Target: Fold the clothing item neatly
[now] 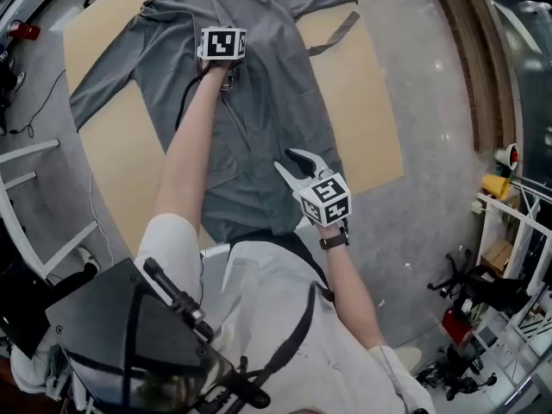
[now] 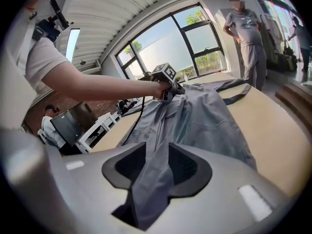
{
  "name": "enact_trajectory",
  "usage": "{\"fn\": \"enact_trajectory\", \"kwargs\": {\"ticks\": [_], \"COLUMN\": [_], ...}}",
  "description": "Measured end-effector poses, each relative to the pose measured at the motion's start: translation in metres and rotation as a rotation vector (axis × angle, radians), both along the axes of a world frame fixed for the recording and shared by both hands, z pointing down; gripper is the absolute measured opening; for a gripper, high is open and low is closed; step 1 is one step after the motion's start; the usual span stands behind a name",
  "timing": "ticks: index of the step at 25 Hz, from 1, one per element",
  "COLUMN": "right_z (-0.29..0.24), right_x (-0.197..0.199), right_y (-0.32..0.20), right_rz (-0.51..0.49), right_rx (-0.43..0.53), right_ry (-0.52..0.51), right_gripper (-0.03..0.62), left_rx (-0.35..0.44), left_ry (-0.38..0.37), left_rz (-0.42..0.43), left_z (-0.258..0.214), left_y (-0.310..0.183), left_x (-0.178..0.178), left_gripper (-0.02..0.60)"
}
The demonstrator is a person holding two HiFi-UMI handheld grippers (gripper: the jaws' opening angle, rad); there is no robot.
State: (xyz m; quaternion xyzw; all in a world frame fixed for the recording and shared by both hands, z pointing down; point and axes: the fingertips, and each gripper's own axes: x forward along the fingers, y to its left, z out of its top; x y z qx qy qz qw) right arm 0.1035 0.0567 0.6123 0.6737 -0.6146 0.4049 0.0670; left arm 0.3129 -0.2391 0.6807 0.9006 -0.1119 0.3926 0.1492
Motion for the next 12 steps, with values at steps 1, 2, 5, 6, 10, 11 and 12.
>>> {"fn": "enact_trajectory", "kwargs": {"ticks": [1, 2, 5, 6, 10, 11, 12], "right_z": [0.003, 0.006, 0.011, 0.01, 0.003, 0.001, 0.0], "right_x": [0.003, 0.008, 0.034, 0.044, 0.071, 0.074, 0.075], "right_y": [-0.002, -0.003, -0.003, -0.004, -0.019, -0.024, -0.029], "right_rz": [0.005, 0.011, 0.061, 0.081, 0.106, 0.103, 0.098], "right_rx": [-0.006, -0.013, -0.026, -0.025, -0.011, -0.007, -0.001], "right_ry": [-0.012, -0.024, -0.041, -0.042, -0.029, -0.027, -0.027], "right_gripper": [0.147, 0.147, 0.146, 0.143, 0.137, 0.137, 0.137], "left_rx": [0.024, 0.05, 0.079, 0.075, 0.055, 0.054, 0.046], "left_ry": [-0.005, -0.014, -0.07, -0.094, -0.153, -0.153, -0.144], "left_rz": [-0.006, -0.011, -0.019, -0.016, 0.005, -0.002, -0.02], "left_z": [0.002, 0.003, 0.018, 0.026, 0.046, 0.046, 0.043], "left_y": [-0.008, -0.015, -0.024, -0.024, -0.021, -0.023, -0.027], "left_x": [0.006, 0.012, 0.02, 0.021, 0.015, 0.012, 0.008], "left_gripper": [0.087, 0.087, 0.097, 0.098, 0.078, 0.012, 0.012]}}
